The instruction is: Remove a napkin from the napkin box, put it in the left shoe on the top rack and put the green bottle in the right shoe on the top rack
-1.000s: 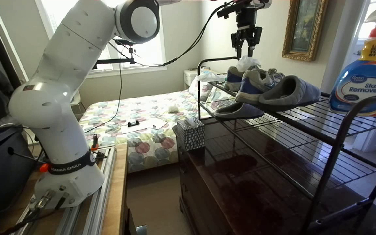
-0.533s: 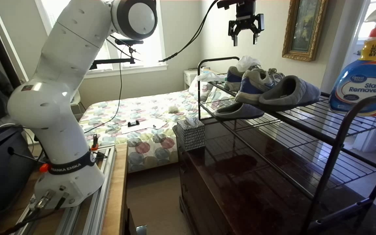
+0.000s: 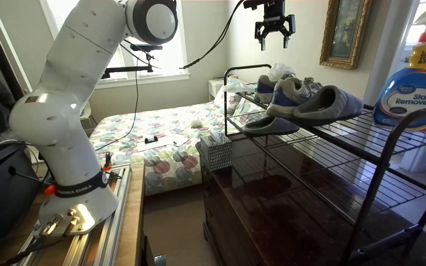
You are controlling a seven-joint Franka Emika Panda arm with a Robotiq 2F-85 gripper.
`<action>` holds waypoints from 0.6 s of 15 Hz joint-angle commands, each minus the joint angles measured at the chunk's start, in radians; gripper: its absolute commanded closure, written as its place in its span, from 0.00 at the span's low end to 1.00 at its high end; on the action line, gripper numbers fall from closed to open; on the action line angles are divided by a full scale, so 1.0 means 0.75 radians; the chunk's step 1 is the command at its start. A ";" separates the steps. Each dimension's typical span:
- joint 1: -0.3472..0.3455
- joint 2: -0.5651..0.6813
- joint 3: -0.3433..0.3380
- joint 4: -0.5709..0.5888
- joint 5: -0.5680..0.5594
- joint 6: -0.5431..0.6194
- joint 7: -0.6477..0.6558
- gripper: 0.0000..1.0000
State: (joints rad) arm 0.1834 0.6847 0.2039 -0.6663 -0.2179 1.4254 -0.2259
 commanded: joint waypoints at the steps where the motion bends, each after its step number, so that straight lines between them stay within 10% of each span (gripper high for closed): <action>1: 0.014 0.006 0.001 0.003 0.016 -0.018 0.074 0.00; 9: 0.147 0.039 0.044 -0.017 0.039 -0.065 0.396 0.00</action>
State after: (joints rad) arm 0.2730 0.7100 0.2243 -0.6773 -0.2137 1.3980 0.0120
